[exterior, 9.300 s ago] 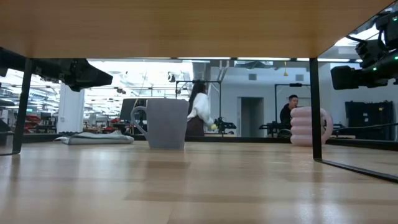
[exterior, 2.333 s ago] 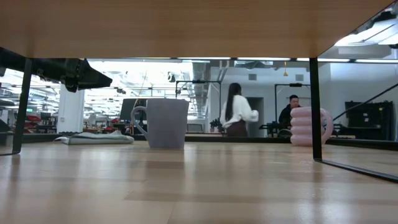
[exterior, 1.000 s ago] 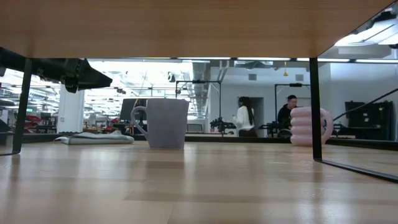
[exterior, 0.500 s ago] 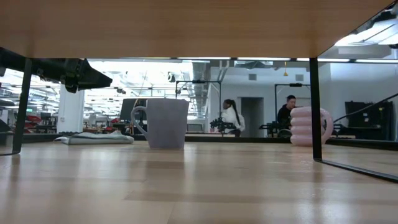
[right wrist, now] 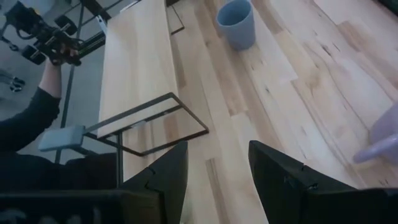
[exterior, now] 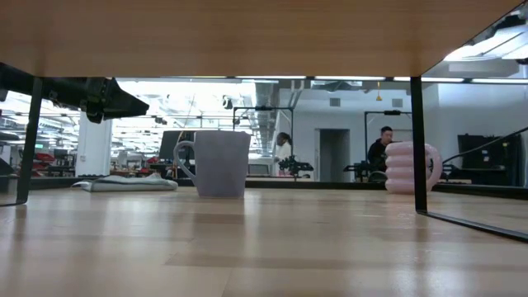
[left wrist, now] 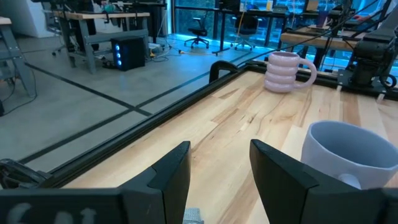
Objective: Stack small to large cups/mugs on shelf
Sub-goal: Put the green mug on the shelf
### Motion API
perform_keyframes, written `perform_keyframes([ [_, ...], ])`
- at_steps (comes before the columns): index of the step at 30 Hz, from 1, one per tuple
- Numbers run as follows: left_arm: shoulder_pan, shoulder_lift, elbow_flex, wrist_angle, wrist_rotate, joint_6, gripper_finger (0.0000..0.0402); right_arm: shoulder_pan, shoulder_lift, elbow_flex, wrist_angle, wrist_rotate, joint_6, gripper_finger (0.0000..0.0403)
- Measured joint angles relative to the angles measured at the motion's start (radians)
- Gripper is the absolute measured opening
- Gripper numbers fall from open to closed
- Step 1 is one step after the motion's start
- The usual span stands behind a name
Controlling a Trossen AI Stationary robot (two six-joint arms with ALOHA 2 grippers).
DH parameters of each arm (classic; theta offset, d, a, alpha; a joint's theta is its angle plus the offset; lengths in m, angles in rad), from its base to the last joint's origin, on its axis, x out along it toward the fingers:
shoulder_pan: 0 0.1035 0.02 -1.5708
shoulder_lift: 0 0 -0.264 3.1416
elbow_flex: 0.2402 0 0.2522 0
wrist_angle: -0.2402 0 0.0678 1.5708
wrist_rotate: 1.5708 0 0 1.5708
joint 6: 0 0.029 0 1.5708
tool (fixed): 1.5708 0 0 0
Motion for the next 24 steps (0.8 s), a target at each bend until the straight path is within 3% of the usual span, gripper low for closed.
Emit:
perform_keyframes([
  [15, 0.000, 0.000, 0.000, 0.000, 0.000, 0.000, 0.0156, -0.001, 0.002, 0.000, 0.033, 0.003, 0.031, 0.0193],
  [24, 0.000, 0.000, 0.000, 0.000, 0.000, 0.000, 0.0156, -0.001, 0.003, 0.000, 0.016, 0.076, -0.054, 0.0193],
])
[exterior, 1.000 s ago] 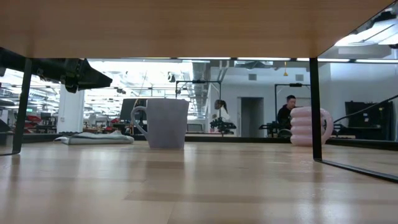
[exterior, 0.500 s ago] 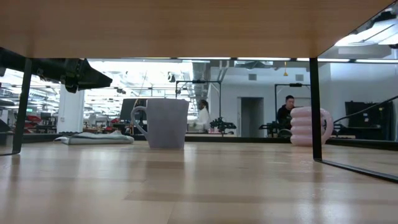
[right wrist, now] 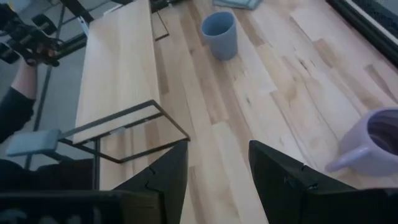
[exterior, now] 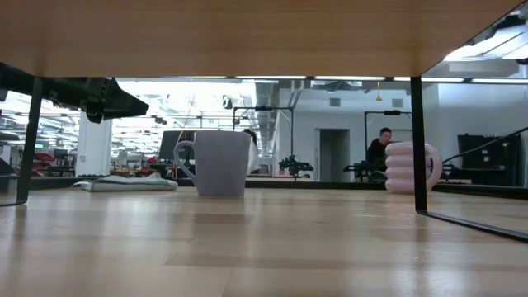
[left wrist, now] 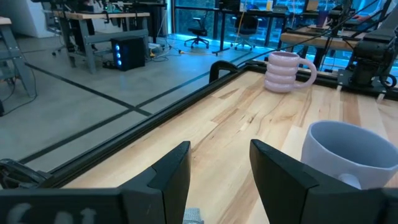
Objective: Stack small to large cups/mugs on shelf
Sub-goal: Put the green mug on the shelf
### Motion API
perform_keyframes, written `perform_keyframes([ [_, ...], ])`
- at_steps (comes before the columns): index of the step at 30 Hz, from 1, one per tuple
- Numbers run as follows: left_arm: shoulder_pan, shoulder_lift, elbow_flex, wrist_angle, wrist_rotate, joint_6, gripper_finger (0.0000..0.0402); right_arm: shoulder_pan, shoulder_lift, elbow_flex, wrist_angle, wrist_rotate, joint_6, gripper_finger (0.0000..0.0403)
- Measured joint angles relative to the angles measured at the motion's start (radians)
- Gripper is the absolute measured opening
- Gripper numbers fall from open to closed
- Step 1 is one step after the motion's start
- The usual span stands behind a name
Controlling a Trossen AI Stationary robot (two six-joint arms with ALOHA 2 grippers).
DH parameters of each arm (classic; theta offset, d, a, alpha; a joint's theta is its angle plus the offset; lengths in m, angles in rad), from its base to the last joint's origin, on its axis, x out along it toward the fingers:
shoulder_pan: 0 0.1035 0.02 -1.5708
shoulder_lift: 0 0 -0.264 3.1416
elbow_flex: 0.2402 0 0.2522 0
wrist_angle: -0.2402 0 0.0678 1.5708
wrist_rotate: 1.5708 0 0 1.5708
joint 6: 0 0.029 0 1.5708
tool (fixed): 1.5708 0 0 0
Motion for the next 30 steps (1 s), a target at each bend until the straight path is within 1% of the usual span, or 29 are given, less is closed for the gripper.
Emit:
perform_keyframes([
  [8, 0.000, 0.000, 0.002, -0.010, 0.000, 0.000, 0.0156, 0.000, -0.002, 0.000, -0.072, 0.003, -0.010, 0.0193],
  [14, 0.000, 0.000, 0.002, -0.011, 0.000, 0.000, 0.0156, 0.000, -0.002, -0.005, -0.080, -0.002, -0.011, 0.0193],
  [16, 0.000, 0.000, 0.002, -0.012, 0.000, 0.000, 0.0156, 0.001, -0.003, -0.032, -0.081, -0.026, -0.011, 0.0193],
  [19, 0.000, 0.000, 0.002, -0.012, 0.000, 0.000, 0.0156, 0.002, -0.002, -0.087, -0.073, -0.028, -0.013, 0.0193],
  [22, 0.000, 0.000, 0.002, -0.012, 0.000, 0.000, 0.0156, 0.003, -0.002, -0.148, -0.027, -0.058, -0.037, 0.0193],
  [26, 0.000, 0.000, 0.002, -0.013, 0.000, 0.000, 0.0156, 0.042, -0.001, -0.180, 0.016, -0.096, -0.046, 0.0193],
  [30, 0.000, 0.000, 0.002, -0.013, 0.000, -0.008, 0.0156, 0.113, -0.009, -0.181, 0.037, -0.070, 0.000, 0.0193],
])
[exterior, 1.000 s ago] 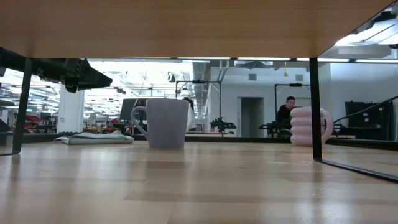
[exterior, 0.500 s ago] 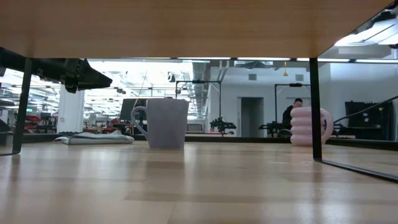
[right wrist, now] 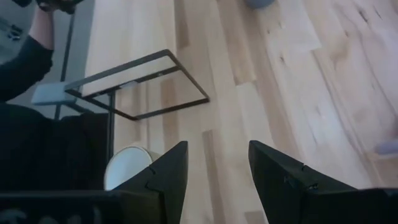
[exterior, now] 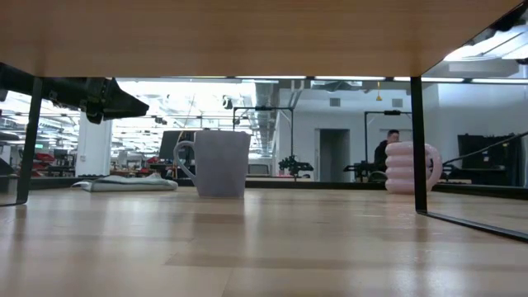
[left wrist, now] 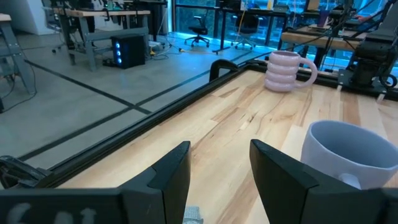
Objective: Stack small to large cups/mugs on shelf
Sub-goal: Put the green mug on the shelf
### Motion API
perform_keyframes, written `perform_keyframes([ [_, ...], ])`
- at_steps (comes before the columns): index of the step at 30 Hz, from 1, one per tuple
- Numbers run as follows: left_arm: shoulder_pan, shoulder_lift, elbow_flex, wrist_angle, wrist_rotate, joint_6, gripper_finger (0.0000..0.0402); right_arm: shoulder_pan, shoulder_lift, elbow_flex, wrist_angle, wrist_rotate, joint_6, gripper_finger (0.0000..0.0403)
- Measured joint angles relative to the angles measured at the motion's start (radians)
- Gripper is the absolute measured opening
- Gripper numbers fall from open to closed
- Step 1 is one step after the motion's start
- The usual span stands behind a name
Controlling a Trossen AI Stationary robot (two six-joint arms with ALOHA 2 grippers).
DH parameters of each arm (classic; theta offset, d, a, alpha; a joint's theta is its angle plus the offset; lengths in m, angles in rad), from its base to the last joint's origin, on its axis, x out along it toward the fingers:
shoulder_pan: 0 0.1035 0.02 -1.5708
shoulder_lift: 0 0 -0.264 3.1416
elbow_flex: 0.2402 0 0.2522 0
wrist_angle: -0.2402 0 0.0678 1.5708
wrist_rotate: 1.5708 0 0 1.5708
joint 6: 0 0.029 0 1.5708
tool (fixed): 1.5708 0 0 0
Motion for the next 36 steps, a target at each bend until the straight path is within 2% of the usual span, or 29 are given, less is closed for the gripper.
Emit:
perform_keyframes([
  [7, 0.000, 0.000, 0.000, 0.000, 0.000, -0.008, 0.0156, 0.162, -0.001, -0.028, 0.095, 0.064, 0.104, 0.0193],
  [13, 0.000, 0.000, 0.000, 0.000, 0.000, -0.010, 0.0156, 0.335, 0.004, -0.071, 0.108, 0.200, 0.226, 0.0193],
  [18, 0.000, 0.000, 0.000, 0.000, 0.000, -0.010, 0.0156, 0.497, 0.004, -0.109, 0.198, 0.260, 0.305, 0.0193],
  [25, 0.000, 0.000, 0.000, 0.000, 0.000, -0.010, 0.0156, 0.694, 0.011, -0.109, 0.173, 0.436, 0.465, 0.0193],
  [36, 0.000, 0.000, -0.001, 0.000, 0.000, -0.010, 0.0156, 0.977, 0.093, -0.109, 0.103, 0.625, 0.759, 0.0193],
])
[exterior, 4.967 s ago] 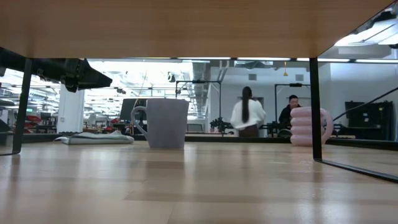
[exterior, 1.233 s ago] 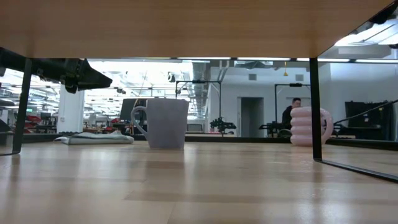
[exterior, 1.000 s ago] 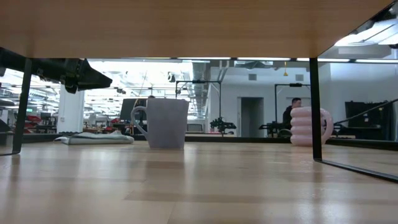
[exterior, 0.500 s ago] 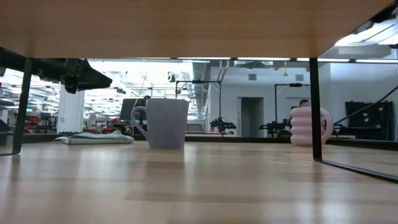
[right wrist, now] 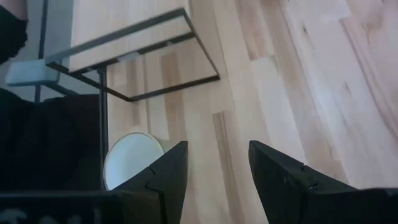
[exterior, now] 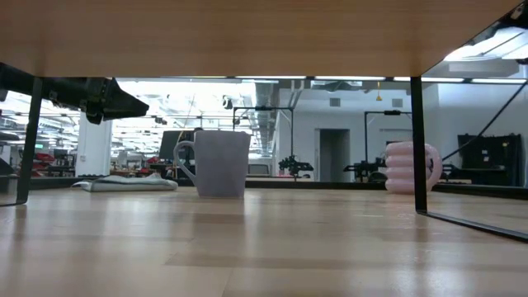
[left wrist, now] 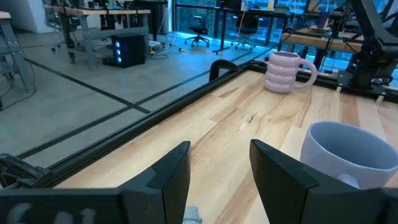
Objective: Stack small to large cups/mugs on shelf
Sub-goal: Put the green mug on the shelf
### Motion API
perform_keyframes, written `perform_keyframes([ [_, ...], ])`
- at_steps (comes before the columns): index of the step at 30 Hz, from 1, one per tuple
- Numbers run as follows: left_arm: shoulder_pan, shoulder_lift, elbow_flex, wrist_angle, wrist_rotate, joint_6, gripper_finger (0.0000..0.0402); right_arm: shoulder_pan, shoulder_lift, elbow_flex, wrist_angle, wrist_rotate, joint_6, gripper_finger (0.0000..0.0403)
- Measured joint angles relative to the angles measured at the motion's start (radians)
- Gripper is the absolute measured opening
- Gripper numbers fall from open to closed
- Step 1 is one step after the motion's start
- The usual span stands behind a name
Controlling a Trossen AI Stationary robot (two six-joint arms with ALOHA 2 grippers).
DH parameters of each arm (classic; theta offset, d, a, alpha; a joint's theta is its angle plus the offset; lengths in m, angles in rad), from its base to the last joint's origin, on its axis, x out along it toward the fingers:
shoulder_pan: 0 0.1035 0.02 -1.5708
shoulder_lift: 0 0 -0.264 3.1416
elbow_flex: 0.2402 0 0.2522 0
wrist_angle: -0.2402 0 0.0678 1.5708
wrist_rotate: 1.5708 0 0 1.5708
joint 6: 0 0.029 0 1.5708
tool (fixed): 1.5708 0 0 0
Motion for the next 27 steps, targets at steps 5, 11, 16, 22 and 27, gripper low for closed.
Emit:
perform_keyframes([
  [5, 0.000, 0.000, 0.000, 0.000, 0.000, 0.004, 0.0156, 0.123, 0.032, 0.000, -0.006, 0.026, 0.119, 0.0193],
  [11, 0.000, 0.000, 0.000, 0.000, 0.000, 0.002, 0.0156, 0.254, 0.083, 0.001, -0.009, 0.063, 0.209, 0.0193],
  [16, 0.000, 0.000, 0.000, 0.000, 0.000, 0.001, 0.0156, 0.351, 0.125, 0.001, -0.019, 0.108, 0.302, 0.0193],
  [22, 0.000, 0.000, 0.000, 0.000, 0.000, 0.000, 0.0156, 0.471, 0.197, 0.001, -0.046, 0.107, 0.473, 0.0193],
  [27, 0.000, 0.000, 0.000, 0.000, 0.000, 0.000, 0.0156, 0.556, 0.264, 0.001, -0.058, 0.107, 0.580, 0.0193],
])
